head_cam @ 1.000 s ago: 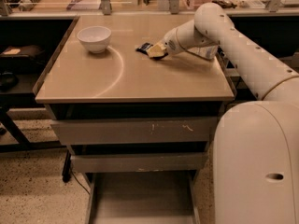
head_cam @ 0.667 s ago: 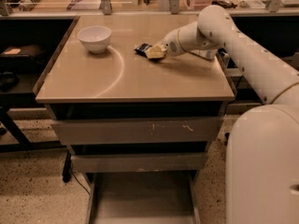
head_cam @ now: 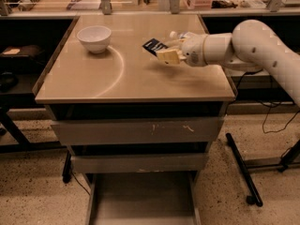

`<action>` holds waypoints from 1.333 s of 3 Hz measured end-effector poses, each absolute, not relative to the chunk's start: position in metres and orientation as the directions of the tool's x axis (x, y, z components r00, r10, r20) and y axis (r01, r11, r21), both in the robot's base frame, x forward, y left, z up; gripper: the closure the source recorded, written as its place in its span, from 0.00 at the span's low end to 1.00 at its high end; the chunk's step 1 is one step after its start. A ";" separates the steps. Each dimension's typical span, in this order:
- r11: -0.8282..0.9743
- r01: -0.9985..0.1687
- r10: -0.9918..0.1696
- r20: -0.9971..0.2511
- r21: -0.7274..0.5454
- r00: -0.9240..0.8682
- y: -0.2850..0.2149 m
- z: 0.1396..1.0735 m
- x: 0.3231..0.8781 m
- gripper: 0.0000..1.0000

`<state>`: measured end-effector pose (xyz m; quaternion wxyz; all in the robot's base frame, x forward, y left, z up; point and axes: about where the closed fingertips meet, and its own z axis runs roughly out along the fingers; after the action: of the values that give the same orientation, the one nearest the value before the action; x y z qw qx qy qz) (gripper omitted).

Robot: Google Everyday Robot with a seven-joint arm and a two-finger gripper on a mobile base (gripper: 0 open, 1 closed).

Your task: Place rxbar blueberry into bottom drawer

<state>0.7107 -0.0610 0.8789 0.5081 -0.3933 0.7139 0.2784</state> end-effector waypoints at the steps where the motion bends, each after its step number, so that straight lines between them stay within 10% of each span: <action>1: 0.571 -0.821 -0.291 -0.938 -0.011 -0.190 -0.090 0.858 0.669 1.00; 4: 0.627 -0.779 -0.329 -0.910 -0.012 -0.251 -0.116 0.810 0.608 1.00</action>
Offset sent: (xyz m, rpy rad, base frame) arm -0.1394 -0.0775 -0.1182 -0.1227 0.0943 -0.1444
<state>0.6077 -0.1164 0.8105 0.4903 -0.3661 0.7569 0.2294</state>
